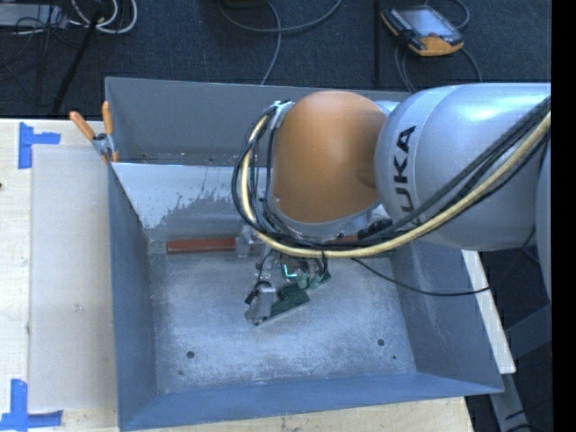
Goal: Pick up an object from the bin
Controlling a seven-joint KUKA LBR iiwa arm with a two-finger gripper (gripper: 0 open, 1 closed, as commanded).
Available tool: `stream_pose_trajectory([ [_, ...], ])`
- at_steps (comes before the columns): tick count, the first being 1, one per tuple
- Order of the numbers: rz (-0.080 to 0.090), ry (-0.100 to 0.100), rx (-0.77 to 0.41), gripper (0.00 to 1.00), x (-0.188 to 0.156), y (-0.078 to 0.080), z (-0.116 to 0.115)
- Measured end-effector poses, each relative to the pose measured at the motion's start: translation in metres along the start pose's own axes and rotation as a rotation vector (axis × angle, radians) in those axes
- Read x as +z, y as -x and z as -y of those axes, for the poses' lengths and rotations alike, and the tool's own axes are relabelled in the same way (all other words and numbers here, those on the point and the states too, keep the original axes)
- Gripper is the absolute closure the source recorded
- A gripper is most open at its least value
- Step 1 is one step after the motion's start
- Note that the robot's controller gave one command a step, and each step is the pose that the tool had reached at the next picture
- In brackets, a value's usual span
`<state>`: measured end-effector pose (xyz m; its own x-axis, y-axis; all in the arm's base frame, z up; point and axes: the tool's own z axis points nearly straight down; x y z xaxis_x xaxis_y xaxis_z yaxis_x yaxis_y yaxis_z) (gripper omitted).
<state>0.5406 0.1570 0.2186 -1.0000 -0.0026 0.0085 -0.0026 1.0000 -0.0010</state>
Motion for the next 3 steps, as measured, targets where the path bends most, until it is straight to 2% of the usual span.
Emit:
stream_pose_trajectory([
  [1,0.005,-0.002,-0.060,0.00,0.033,0.027,0.067],
  [2,0.011,0.002,0.155,0.00,0.150,-0.020,0.118],
  [3,0.017,0.003,0.157,1.00,0.146,-0.017,0.119],
])
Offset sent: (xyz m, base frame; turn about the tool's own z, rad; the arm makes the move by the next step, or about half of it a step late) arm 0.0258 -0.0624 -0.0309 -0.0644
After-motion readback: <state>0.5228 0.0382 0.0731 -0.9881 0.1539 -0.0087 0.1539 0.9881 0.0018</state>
